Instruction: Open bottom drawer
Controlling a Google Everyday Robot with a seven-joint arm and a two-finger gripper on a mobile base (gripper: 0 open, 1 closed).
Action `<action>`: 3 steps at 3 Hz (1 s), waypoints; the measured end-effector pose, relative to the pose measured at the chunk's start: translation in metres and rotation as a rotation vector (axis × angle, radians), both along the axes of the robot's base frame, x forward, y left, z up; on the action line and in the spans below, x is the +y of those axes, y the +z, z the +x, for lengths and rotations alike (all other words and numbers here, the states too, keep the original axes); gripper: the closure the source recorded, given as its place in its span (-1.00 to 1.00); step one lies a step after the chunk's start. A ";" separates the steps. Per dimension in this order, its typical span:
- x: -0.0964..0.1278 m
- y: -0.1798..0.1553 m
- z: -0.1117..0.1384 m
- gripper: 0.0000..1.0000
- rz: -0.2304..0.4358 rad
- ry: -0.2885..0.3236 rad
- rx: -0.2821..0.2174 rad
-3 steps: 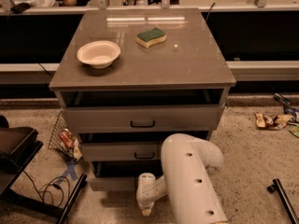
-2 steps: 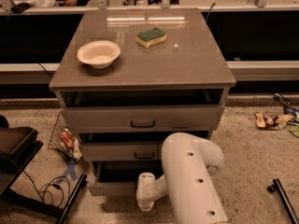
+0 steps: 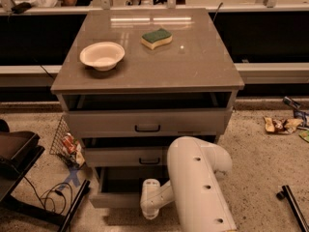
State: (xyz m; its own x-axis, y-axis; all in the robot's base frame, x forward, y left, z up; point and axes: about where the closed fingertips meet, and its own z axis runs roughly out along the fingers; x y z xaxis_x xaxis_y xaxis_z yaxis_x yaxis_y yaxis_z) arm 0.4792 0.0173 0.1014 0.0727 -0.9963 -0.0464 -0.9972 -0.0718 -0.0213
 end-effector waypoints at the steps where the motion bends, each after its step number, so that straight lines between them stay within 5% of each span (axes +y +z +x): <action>1: -0.001 0.001 0.000 1.00 0.000 -0.001 -0.002; 3: -0.014 0.013 -0.002 1.00 -0.001 -0.014 -0.021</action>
Offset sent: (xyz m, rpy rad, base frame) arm -0.0486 -0.2183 0.2438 -0.0513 -0.2689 -0.2562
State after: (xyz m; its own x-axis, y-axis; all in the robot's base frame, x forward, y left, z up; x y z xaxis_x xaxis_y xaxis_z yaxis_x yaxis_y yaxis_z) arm 0.4767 0.0031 0.1146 0.0594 -0.9973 -0.0440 -0.9975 -0.0575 -0.0421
